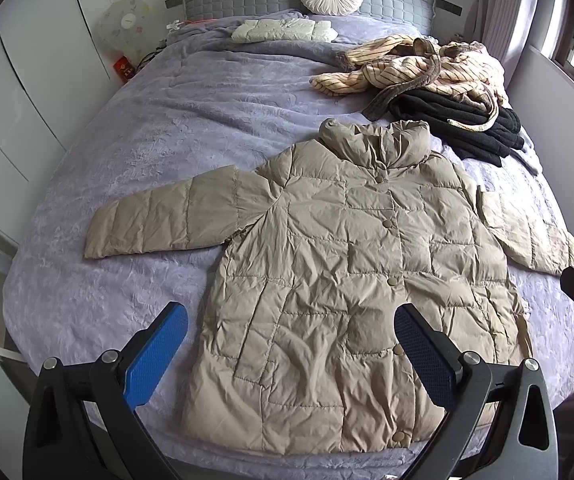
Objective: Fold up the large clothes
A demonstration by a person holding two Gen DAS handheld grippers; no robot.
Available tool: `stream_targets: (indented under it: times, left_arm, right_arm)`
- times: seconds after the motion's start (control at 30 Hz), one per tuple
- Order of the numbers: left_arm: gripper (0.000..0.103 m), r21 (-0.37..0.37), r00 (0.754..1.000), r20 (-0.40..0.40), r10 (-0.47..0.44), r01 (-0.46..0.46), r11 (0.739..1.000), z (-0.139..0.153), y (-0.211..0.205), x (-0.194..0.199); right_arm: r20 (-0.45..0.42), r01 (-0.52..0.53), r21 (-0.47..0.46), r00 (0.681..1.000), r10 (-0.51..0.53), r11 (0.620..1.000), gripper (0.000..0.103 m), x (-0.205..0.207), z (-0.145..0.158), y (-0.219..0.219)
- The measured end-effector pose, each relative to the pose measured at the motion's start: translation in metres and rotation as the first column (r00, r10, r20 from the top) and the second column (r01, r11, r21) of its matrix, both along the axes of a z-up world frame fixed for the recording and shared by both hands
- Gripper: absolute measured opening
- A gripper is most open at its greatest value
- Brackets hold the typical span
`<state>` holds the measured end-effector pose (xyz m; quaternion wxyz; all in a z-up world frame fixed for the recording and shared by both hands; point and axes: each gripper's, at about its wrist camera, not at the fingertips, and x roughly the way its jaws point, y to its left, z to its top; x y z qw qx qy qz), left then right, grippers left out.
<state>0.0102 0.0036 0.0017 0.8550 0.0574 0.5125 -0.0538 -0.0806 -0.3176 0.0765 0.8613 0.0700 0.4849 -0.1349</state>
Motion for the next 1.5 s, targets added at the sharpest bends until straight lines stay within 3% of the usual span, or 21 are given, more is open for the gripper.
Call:
stream_targets:
  times: [1.5]
  left_arm:
    - [0.103, -0.001, 1.0, -0.003, -0.002, 0.002, 1.0, 0.0005, 0.0011, 0.0015]
  right_arm:
    - [-0.003, -0.003, 0.004, 1.0, 0.003, 1.0, 0.103, 0.001, 0.0013, 0.0019]
